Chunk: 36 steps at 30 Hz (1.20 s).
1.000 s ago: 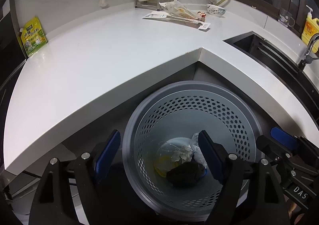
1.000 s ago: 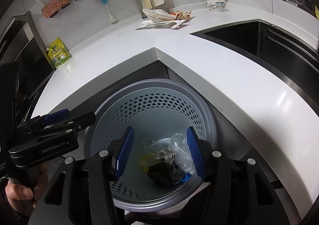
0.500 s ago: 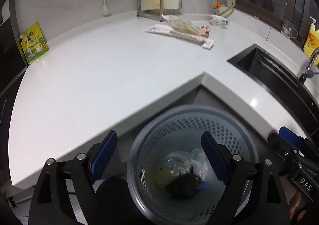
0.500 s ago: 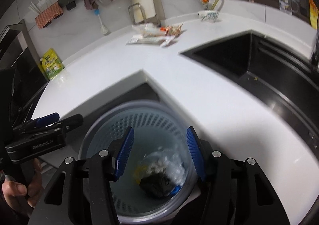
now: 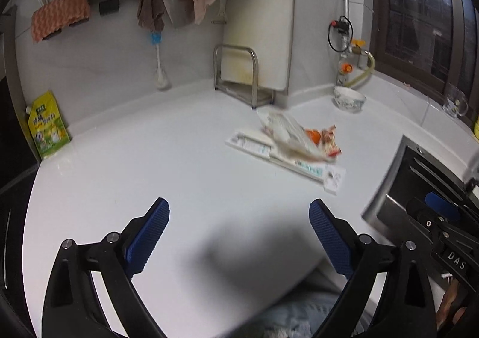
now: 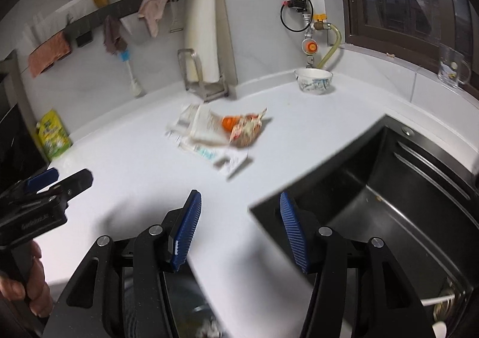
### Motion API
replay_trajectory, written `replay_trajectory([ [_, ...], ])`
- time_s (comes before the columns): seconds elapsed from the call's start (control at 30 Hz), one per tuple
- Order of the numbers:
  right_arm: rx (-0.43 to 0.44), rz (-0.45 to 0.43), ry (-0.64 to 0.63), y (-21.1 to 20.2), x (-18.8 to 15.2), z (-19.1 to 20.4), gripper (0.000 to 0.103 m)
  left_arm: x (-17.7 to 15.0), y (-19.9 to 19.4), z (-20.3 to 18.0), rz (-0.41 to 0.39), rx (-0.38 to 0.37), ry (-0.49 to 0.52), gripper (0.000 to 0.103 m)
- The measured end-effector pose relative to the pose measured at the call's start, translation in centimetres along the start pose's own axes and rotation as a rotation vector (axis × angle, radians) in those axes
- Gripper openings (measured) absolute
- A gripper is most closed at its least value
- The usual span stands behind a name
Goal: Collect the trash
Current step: 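Move both tools back to the bread bag and snack wrapper, then grasp the snack wrapper with the right tool while the left tool grasps the bread bag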
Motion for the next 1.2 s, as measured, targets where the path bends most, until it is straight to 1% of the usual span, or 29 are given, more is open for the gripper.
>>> replay_trajectory([
  [0.1, -0.007, -0.004, 0.006, 3.2, 1.9, -0.2, 0.056, 1.4, 2.2, -0.2, -0.016, 0.016, 0.005, 0.096],
  [0.2, -0.012, 0.022, 0.012, 6.5, 3.0, -0.4, 0.056, 2.3, 4.6, -0.6, -0.018, 0.033, 0.016, 0.096],
  [0.37, -0.02, 0.075, 0.027, 11.9, 3.8, -0.7, 0.056, 2.5, 7.8, -0.5, -0.004, 0.047, 0.016, 0.096],
  [0.5, -0.01, 0.112, 0.043, 14.6, 3.8, -0.7, 0.056, 2.2, 9.4, -0.2, 0.009, 0.054, 0.014, 0.096],
  [0.7, -0.005, 0.142, 0.073, 17.1, 4.0, -0.7, 0.056, 2.1, 10.4, 0.2, 0.017, 0.048, -0.002, 0.096],
  [0.77, -0.018, 0.147, 0.069, 17.7, 4.2, -0.6, 0.056, 2.1, 10.5, 0.2, 0.016, 0.043, -0.006, 0.096],
  [0.9, -0.05, 0.186, 0.069, 19.2, 3.9, -0.6, 0.056, 2.0, 10.7, 0.0, 0.018, 0.039, 0.0, 0.096],
  [1.07, -0.057, 0.196, 0.071, 20.1, 3.7, -0.7, 0.056, 1.9, 10.8, -0.4, 0.022, 0.032, 0.006, 0.096],
  [1.13, -0.048, 0.196, 0.064, 20.2, 3.7, -0.7, 0.048, 2.1, 10.9, -0.5, 0.025, 0.027, 0.003, 0.096],
  [1.17, -0.044, 0.201, 0.062, 20.2, 3.8, -0.8, 0.035, 2.1, 11.0, -0.7, 0.027, 0.025, 0.003, 0.096],
  [1.2, -0.04, 0.204, 0.065, 20.3, 3.8, -0.8, 0.027, 2.2, 11.1, -0.8, 0.029, 0.022, 0.002, 0.096],
])
Point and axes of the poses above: each gripper's, at about its wrist camera, not at the fingertips, and y roughly the way its jaws point, z to its left, x to its top, the point moved 1 cm from there along y, roughly the way its jaws point, and after that the axes turned 9 degrees about -z, right-handed, at the moved point
